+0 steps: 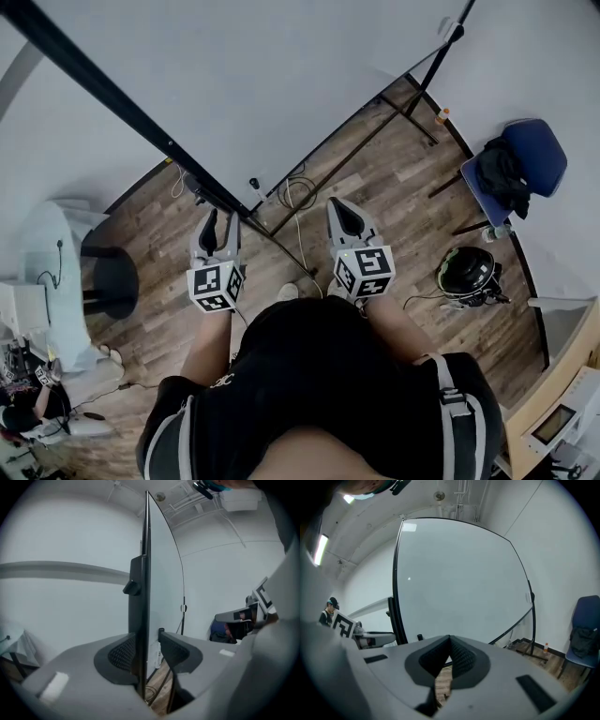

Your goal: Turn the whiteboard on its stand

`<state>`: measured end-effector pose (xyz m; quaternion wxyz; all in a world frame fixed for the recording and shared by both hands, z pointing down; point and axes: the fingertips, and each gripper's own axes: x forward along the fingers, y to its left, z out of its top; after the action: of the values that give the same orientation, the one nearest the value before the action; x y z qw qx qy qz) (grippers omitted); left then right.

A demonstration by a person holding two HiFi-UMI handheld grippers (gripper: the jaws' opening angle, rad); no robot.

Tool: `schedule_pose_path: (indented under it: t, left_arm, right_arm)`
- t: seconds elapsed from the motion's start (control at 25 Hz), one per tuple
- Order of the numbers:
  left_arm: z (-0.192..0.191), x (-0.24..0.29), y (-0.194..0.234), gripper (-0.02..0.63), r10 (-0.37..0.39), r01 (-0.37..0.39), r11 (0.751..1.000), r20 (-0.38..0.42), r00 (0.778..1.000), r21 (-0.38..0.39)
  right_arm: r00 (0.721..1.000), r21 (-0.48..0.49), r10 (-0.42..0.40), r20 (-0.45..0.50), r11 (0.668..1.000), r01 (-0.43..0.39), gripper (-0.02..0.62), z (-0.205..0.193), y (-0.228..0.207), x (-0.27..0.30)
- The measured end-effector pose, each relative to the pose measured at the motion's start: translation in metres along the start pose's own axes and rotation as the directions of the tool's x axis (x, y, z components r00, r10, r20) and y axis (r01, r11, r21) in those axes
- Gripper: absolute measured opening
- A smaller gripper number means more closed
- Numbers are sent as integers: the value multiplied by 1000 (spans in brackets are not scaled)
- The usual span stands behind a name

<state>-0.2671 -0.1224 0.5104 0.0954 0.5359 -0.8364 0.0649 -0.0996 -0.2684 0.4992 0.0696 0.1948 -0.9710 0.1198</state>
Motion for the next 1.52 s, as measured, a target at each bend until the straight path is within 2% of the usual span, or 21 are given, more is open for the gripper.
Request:
schedule_pose_path:
  t: [0.08,0.16,0.28,0.4,0.56,0.84,1.52]
  left_arm:
    - [-2,-4,-18,162,-19,20,1000,15,1000,-23]
    - [4,-3,-37,81,-41,41,999,27,999,-13]
    - [22,4,-56,11,-54,54,999,58,997,2]
    - [32,17,-82,11,-75,75,997,75,994,4]
    - [27,32,-116,11,-105,105,994,68,992,1]
    - [17,46,-154,11,-155,154,988,37,987,18]
    - [16,57,-157,11,-135,135,991,15,991,-2]
  right_arm:
    - [1000,8,-6,4,1000,6,5,-1,-8,-2]
    - [1000,15,-13,13,1000,13,5,1,-16,-4]
    - [999,11,-23,42,1000,23,3,9,-24,-6]
    - [998,-18,-19,65,1000,20,3,16,-37,-13]
    - [997,-61,-19,77,998,24,3,20,-57,-24]
    - [995,-59,-46,90,997,52,3,22,-83,-35]
    - [994,-66,-68,82,995,73,3,26,-101,-34]
